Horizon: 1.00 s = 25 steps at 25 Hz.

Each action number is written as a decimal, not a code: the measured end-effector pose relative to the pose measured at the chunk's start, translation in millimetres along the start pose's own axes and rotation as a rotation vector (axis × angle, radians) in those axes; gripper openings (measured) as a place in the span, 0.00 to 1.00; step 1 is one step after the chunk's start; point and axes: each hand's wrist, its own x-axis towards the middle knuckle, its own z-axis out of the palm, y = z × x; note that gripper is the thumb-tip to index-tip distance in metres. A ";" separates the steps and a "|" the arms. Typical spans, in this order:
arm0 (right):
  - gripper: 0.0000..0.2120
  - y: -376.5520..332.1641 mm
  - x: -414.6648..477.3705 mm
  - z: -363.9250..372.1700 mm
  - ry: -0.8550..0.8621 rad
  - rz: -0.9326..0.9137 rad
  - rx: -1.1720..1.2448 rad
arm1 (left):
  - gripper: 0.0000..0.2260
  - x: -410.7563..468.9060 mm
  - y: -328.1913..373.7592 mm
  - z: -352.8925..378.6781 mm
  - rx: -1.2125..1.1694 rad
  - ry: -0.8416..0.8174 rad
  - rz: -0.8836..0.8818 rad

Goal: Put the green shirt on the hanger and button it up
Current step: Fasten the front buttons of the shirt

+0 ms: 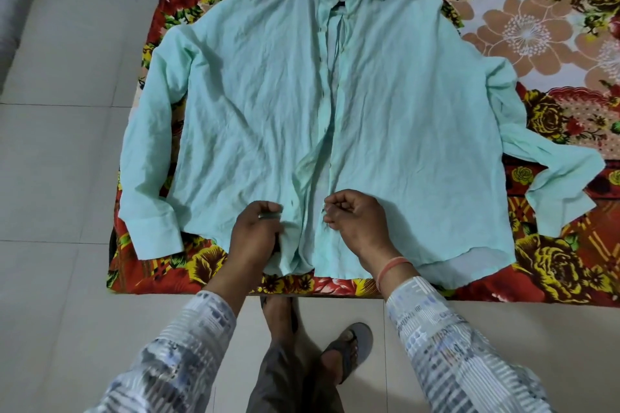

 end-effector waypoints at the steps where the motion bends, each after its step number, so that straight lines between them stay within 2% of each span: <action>1: 0.04 0.3 1.5 0.5 -0.001 0.000 -0.002 | 0.11 -0.7 -3.5 -1.8 0.042 -0.018 0.039; 3: 0.04 1.5 2.5 2.1 0.002 -0.001 0.000 | 0.08 -5.8 -5.8 0.4 0.151 -0.035 0.166; 5: 0.04 3.2 2.2 3.5 0.011 -0.016 -0.013 | 0.11 -7.7 -6.3 6.8 0.237 0.001 0.290; 9: 0.05 9.9 6.8 6.0 0.050 -0.044 -0.053 | 0.17 -6.0 5.5 28.1 0.488 0.232 0.636; 10: 0.05 11.5 7.5 6.6 0.055 -0.046 -0.060 | 0.19 -2.6 9.3 34.3 0.549 0.247 0.654; 12: 0.04 14.7 8.1 7.9 0.063 -0.062 -0.076 | 0.21 6.6 19.2 41.8 0.701 0.225 0.568; 15: 0.05 16.9 7.9 7.9 0.064 -0.068 -0.070 | 0.17 18.0 26.2 37.4 0.827 0.211 0.509; 18: 0.05 15.1 9.0 7.7 0.069 -0.044 -0.054 | 0.14 12.5 29.7 28.7 0.765 0.232 0.528; 22: 0.04 13.7 9.1 8.7 0.055 -0.010 -0.022 | 0.06 -9.6 40.9 22.1 0.408 0.278 0.628; 25: 0.04 10.9 7.9 5.5 0.037 -0.041 -0.037 | 0.05 -22.1 42.7 27.0 0.256 0.062 0.591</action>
